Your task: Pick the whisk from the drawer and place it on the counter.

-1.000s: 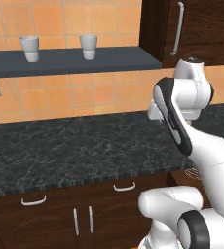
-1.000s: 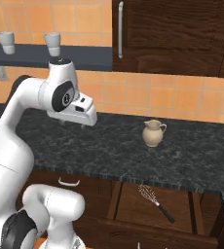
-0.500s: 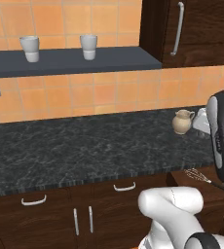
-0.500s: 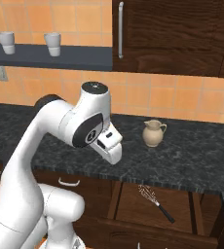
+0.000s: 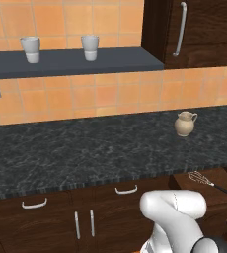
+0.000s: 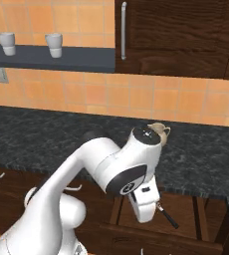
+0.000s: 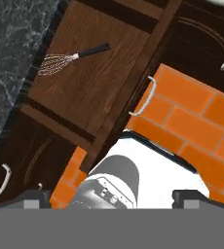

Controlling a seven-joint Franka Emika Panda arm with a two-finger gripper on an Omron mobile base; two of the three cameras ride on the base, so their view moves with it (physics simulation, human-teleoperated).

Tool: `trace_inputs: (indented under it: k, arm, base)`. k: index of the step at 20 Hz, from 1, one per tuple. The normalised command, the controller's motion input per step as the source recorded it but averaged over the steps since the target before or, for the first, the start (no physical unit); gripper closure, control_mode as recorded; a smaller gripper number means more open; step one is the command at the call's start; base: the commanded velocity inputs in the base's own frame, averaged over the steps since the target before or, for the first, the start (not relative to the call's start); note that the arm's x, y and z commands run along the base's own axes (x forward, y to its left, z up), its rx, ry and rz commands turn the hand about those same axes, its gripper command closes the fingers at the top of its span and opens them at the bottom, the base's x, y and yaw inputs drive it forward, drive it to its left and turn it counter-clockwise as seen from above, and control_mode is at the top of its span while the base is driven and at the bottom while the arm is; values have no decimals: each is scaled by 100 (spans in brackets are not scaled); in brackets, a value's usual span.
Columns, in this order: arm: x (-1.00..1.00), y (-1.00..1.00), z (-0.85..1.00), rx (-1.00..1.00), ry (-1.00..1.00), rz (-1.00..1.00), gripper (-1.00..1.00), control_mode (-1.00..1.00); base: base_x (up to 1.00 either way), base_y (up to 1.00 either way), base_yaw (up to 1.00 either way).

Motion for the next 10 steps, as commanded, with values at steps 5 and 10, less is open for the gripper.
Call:
trace_inputs:
  k: [5,10]
  arm:
    - [-35,-89,-98,10,19,-41,-100,-100]
    - [20,-39,-64,7,9,-17,-100,-100]
  base:
    - [0,0,0]
    - [0,0,0]
